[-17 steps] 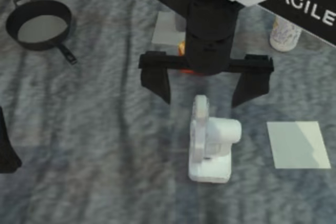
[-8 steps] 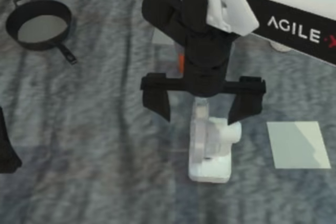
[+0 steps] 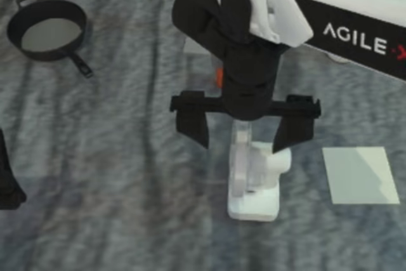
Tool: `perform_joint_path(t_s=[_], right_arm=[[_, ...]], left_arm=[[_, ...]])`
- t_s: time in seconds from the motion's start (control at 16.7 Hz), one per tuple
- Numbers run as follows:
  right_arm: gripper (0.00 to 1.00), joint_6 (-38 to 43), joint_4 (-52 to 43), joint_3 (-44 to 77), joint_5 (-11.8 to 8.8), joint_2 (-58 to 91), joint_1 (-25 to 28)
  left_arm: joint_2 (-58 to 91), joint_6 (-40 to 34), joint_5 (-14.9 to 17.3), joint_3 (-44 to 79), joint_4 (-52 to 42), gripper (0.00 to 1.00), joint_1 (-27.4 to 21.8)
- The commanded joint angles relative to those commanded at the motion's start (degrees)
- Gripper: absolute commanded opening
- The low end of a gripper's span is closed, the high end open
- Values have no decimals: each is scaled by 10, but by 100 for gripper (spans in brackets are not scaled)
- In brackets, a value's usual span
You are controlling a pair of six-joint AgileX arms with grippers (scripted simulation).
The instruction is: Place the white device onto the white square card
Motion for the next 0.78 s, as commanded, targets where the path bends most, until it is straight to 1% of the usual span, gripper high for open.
perform_joint_path(t_s=[0.6,0.66,0.78], right_arm=[[2,0,0,0,0,0,0],[0,0,0,0,0,0,0],[0,0,0,0,0,0,0]], left_arm=[[0,0,0,0,0,100,0],[0,0,0,0,0,100,0],[0,0,0,0,0,100,0]])
